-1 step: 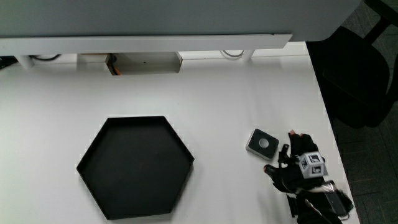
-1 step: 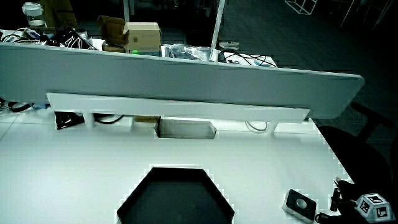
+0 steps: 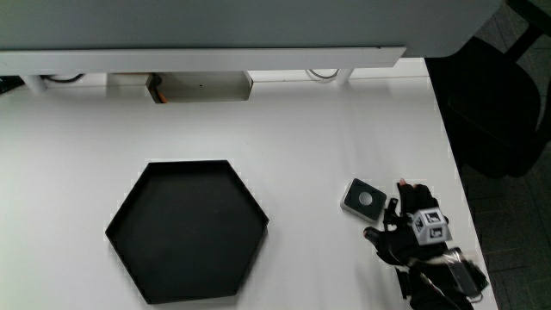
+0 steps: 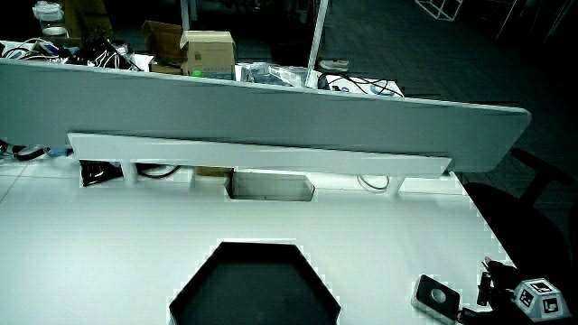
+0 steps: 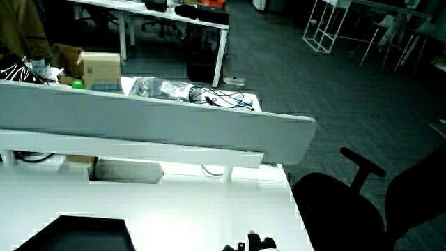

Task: Pick speaker from desk

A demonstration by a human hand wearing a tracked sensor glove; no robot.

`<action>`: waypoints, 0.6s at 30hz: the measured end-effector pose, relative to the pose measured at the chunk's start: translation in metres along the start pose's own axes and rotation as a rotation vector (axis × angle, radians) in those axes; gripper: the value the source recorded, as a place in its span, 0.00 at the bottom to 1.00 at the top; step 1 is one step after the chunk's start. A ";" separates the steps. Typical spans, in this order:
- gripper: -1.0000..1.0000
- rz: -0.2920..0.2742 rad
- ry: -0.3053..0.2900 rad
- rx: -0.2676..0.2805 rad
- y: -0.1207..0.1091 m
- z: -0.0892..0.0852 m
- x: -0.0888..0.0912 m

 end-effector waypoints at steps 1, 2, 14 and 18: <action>0.50 -0.013 -0.018 -0.004 0.004 0.003 -0.002; 0.50 -0.027 -0.036 -0.007 0.007 0.005 -0.003; 0.50 -0.039 -0.080 -0.342 0.046 0.008 -0.022; 0.50 -0.121 -0.138 -0.312 0.046 0.012 -0.020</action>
